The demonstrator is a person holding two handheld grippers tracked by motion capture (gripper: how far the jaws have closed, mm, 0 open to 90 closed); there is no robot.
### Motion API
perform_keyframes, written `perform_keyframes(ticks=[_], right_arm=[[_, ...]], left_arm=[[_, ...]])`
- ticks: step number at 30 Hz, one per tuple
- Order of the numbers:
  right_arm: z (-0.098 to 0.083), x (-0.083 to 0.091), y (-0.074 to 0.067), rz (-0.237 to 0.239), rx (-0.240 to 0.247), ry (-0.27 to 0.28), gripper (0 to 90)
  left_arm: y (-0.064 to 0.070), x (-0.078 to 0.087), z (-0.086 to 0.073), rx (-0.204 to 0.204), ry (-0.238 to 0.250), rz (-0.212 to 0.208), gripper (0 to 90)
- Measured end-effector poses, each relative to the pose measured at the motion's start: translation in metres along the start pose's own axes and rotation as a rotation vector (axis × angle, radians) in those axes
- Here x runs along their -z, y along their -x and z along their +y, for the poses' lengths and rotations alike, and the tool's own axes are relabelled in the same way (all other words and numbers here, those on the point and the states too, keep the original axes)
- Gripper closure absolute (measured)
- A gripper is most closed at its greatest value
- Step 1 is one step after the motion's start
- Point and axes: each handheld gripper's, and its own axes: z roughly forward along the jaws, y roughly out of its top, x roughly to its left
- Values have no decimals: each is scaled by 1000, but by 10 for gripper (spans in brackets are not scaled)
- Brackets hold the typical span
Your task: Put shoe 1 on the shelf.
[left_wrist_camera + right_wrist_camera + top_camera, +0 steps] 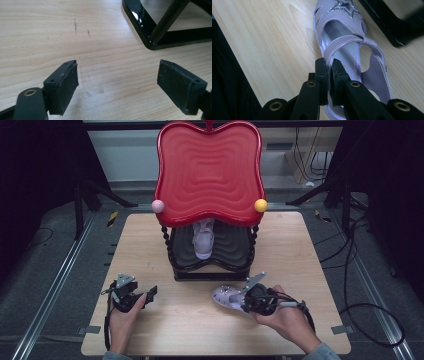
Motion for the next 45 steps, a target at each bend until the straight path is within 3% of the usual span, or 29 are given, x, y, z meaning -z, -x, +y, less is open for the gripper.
perform_keyframes(ticks=[4, 14, 17, 21, 24, 28, 34, 45], right_arm=[[8, -14, -11, 22, 27, -11, 859], [1, -34, -23, 70, 49, -54, 844], [2, -32, -23, 68, 34, -56, 783], [4, -15, -22, 58, 21, -34, 659], [4, -3, -17, 33, 15, -13, 561], [1, 3, 0, -26, -14, -18, 511], [-4, -11, 19, -28, -38, -78, 518], [-1, -36, 28, 12, -31, -144, 644]], left_arm=[[0, -1, -1, -3, -7, 7, 164], [3, -5, -4, -6, -16, 4, 163], [4, -4, -4, 0, -6, 4, 155], [4, -4, -4, -1, -5, 3, 149], [3, -3, -4, 2, -3, 8, 147], [3, -3, -4, 5, -6, 12, 142], [3, -5, -5, -4, -17, 15, 141], [2, -5, -6, -9, -26, 17, 143]])
